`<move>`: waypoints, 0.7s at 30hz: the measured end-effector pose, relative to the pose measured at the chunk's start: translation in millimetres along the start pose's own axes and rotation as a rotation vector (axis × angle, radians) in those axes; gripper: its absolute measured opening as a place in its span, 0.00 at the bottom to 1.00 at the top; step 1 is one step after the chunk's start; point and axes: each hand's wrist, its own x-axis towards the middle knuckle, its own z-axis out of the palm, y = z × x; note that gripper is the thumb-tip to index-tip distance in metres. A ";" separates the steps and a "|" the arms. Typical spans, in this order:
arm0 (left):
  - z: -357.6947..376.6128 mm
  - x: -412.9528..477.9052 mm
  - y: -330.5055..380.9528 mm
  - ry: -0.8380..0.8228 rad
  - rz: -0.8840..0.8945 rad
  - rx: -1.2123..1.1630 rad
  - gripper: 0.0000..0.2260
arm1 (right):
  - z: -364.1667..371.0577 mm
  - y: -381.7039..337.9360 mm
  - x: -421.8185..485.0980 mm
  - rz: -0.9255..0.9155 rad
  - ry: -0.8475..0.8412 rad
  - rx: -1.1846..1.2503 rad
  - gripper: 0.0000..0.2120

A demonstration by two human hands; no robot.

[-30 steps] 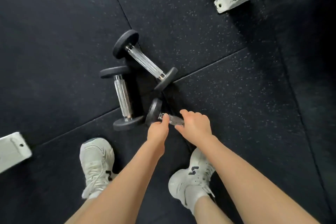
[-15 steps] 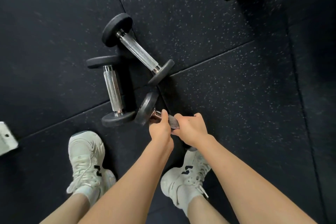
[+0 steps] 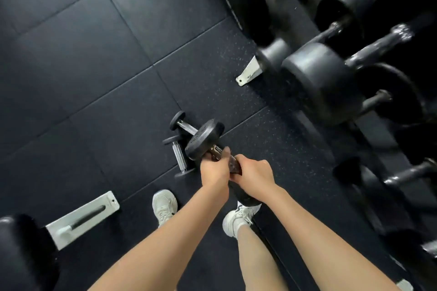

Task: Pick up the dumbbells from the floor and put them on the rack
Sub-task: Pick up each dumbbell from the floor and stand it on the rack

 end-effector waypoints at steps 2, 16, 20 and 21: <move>0.7 -55.1 30.4 -0.012 0.083 0.037 0.11 | -46.5 -15.9 -41.7 0.006 0.032 0.044 0.13; 95.8 -274.8 182.5 -0.179 0.521 0.337 0.17 | -278.8 -29.6 -187.0 0.112 0.360 0.296 0.19; 141.6 -303.2 221.6 -0.242 0.647 0.483 0.21 | -319.3 -14.7 -188.8 0.129 0.520 0.527 0.19; 153.3 -309.0 231.2 -0.251 0.669 0.507 0.20 | -329.8 -11.4 -186.5 0.132 0.551 0.567 0.19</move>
